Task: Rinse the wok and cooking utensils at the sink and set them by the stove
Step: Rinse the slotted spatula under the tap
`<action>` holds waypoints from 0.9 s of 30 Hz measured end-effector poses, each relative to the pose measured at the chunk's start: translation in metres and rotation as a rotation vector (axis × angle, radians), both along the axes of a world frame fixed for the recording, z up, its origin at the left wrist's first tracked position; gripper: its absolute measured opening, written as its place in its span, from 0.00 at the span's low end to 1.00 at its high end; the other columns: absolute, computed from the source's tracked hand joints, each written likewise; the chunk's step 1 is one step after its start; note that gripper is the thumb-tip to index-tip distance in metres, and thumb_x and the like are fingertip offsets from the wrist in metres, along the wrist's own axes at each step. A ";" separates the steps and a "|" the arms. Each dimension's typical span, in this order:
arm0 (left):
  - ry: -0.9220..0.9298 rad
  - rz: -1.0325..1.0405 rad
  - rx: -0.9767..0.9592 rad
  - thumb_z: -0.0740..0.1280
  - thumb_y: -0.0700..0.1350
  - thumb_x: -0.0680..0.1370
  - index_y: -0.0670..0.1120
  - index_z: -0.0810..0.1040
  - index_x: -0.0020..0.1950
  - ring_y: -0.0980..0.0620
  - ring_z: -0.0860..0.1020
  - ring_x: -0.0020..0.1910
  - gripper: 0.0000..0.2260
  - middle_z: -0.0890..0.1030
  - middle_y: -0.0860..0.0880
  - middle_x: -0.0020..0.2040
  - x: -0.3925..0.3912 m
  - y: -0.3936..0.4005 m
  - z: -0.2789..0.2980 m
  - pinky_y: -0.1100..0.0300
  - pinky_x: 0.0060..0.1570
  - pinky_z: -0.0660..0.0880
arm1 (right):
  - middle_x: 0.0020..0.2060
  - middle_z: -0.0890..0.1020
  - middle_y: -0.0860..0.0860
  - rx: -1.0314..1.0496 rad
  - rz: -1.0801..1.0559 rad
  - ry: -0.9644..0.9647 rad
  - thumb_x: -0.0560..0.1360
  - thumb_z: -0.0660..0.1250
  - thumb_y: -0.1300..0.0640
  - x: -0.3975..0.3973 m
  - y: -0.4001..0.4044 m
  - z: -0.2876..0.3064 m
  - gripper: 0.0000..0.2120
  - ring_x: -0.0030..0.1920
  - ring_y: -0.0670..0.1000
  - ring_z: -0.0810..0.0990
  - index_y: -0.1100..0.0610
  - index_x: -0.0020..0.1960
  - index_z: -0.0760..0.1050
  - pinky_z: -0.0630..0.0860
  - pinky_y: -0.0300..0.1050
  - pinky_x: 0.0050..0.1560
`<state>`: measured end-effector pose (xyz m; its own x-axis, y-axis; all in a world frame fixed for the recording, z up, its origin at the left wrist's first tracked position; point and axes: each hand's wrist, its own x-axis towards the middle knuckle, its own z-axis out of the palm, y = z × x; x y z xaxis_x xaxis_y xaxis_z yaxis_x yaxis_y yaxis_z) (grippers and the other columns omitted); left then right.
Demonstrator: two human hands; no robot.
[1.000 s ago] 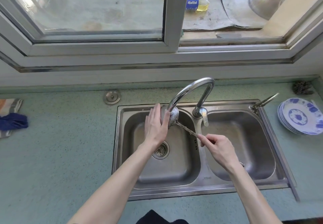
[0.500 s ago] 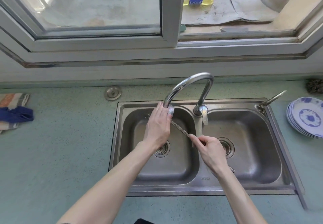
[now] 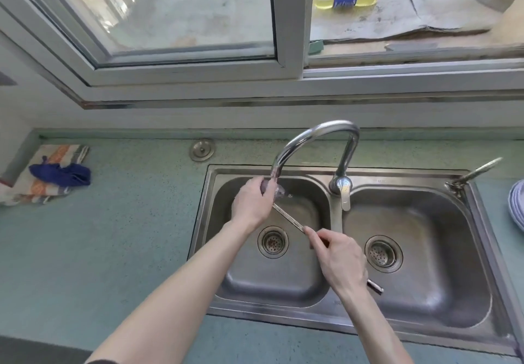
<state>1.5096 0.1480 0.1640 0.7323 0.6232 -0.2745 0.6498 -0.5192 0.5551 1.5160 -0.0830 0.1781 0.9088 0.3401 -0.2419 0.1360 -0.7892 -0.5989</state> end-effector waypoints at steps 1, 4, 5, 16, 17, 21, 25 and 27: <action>-0.045 -0.030 0.054 0.51 0.64 0.81 0.51 0.77 0.66 0.46 0.76 0.66 0.26 0.80 0.51 0.65 0.002 -0.003 0.001 0.47 0.64 0.74 | 0.34 0.83 0.46 0.016 -0.018 0.012 0.79 0.62 0.31 0.002 0.001 0.002 0.25 0.40 0.54 0.80 0.48 0.39 0.81 0.70 0.46 0.39; -0.219 -0.164 0.184 0.50 0.55 0.85 0.44 0.76 0.67 0.45 0.73 0.70 0.22 0.77 0.45 0.70 -0.001 -0.016 -0.001 0.44 0.69 0.70 | 0.33 0.82 0.45 0.038 -0.063 0.035 0.79 0.62 0.31 0.005 0.004 0.006 0.24 0.39 0.55 0.79 0.48 0.38 0.81 0.71 0.47 0.39; -0.238 -0.228 0.219 0.50 0.53 0.86 0.43 0.77 0.66 0.44 0.72 0.72 0.22 0.76 0.43 0.71 -0.001 -0.019 -0.004 0.45 0.71 0.69 | 0.32 0.81 0.46 0.022 -0.078 0.030 0.79 0.62 0.31 0.004 0.004 0.008 0.24 0.39 0.55 0.78 0.48 0.38 0.80 0.70 0.47 0.39; -0.011 -0.199 -0.224 0.59 0.63 0.79 0.56 0.79 0.55 0.51 0.78 0.55 0.16 0.80 0.59 0.50 0.010 0.015 0.009 0.51 0.58 0.76 | 0.32 0.82 0.47 -0.095 -0.144 -0.042 0.80 0.60 0.31 -0.025 0.015 0.014 0.26 0.37 0.55 0.74 0.50 0.39 0.80 0.69 0.48 0.39; 0.000 -0.186 -0.211 0.58 0.64 0.80 0.56 0.80 0.56 0.51 0.79 0.56 0.17 0.81 0.58 0.51 0.010 0.014 0.007 0.51 0.58 0.76 | 0.32 0.82 0.48 -0.104 -0.148 -0.035 0.80 0.60 0.31 -0.026 0.017 0.013 0.26 0.37 0.55 0.74 0.50 0.39 0.80 0.69 0.48 0.39; -0.171 -0.237 0.158 0.51 0.57 0.84 0.49 0.78 0.70 0.47 0.72 0.74 0.23 0.77 0.49 0.71 -0.005 -0.006 -0.004 0.48 0.72 0.68 | 0.32 0.81 0.48 -0.030 -0.173 0.011 0.80 0.61 0.32 -0.027 0.027 0.015 0.25 0.38 0.56 0.77 0.50 0.38 0.80 0.69 0.47 0.39; -0.233 -0.433 0.401 0.54 0.48 0.86 0.48 0.75 0.73 0.45 0.67 0.77 0.19 0.77 0.48 0.71 -0.021 -0.017 -0.008 0.46 0.76 0.64 | 0.33 0.81 0.49 -0.036 -0.138 0.035 0.81 0.62 0.33 -0.020 0.027 0.015 0.24 0.41 0.59 0.78 0.50 0.39 0.81 0.69 0.47 0.41; -0.229 -0.446 0.408 0.53 0.49 0.86 0.48 0.74 0.74 0.46 0.68 0.77 0.20 0.77 0.48 0.71 -0.021 -0.013 -0.006 0.48 0.76 0.64 | 0.35 0.83 0.50 -0.031 -0.123 0.026 0.81 0.61 0.33 -0.019 0.025 0.015 0.24 0.43 0.60 0.81 0.50 0.40 0.81 0.70 0.47 0.41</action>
